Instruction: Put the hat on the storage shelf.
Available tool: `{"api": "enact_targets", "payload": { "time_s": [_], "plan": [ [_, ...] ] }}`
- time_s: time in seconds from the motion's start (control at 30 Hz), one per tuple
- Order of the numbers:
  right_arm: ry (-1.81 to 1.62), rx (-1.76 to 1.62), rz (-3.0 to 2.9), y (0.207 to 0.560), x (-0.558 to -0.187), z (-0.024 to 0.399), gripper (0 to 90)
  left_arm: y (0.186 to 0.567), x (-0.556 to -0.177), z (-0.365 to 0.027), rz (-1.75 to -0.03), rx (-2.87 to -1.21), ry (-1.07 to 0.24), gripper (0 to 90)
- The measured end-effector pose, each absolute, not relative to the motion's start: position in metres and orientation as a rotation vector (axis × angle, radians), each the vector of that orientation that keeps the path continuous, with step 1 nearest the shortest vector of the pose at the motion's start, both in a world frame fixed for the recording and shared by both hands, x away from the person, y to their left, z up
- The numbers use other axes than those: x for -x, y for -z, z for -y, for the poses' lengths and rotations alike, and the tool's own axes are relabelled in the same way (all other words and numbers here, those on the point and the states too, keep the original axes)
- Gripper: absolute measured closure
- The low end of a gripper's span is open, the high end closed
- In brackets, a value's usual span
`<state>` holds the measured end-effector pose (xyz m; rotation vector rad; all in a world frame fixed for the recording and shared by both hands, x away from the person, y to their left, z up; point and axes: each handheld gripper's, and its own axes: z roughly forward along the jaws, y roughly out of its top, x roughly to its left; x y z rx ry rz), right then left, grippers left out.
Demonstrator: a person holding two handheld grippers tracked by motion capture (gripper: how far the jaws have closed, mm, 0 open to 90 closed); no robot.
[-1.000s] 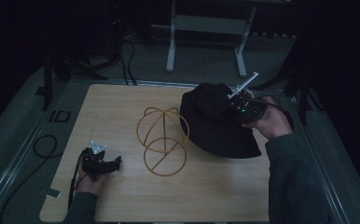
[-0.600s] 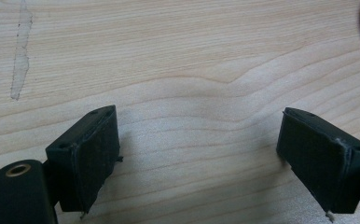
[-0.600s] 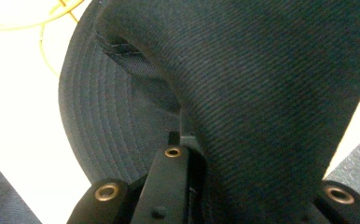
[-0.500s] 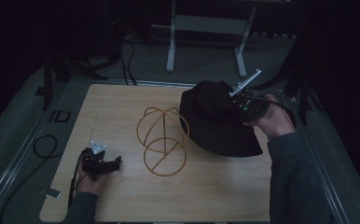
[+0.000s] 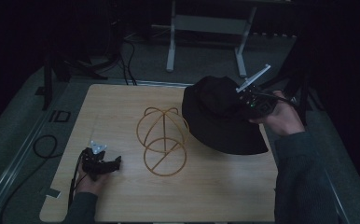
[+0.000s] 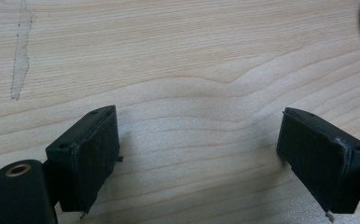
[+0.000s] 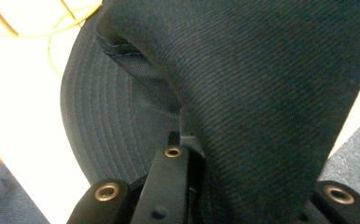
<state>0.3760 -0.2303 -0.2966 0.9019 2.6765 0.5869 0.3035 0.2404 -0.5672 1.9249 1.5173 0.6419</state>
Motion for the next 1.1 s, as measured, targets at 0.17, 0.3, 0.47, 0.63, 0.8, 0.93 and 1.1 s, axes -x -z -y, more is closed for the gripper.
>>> {"api": "enact_targets", "payload": {
  "time_s": [0.17, 0.3, 0.47, 0.63, 0.8, 0.93, 1.1],
  "plan": [
    [-0.596, -0.901, -2.666, 0.292, -0.375, 0.232, 87.8, 0.567, -0.304, -0.24, -1.517, -1.925, -0.642, 13.4],
    [-0.602, -0.907, -2.656, 0.287, -0.374, 0.235, 87.8, 0.567, -0.304, -0.241, -1.515, -1.926, -0.643, 13.5],
    [-0.64, -0.908, -2.648, 0.281, -0.373, 0.24, 87.8, 0.567, -0.304, -0.241, -1.516, -1.927, -0.643, 13.4],
    [-0.682, -0.892, -2.664, 0.275, -0.371, 0.24, 87.8, 0.567, -0.304, -0.241, -1.516, -1.928, -0.644, 13.4],
    [-0.726, -0.871, -2.674, 0.271, -0.369, 0.239, 87.8, 0.567, -0.304, -0.24, -1.515, -1.925, -0.646, 13.4],
    [-0.757, -0.852, -2.678, 0.266, -0.367, 0.238, 87.8, 0.568, -0.304, -0.24, -1.516, -1.922, -0.645, 13.4],
    [-0.821, -0.824, -2.688, 0.262, -0.367, 0.238, 87.8, 0.567, -0.304, -0.24, -1.517, -1.922, -0.645, 13.4]
  ]
}}
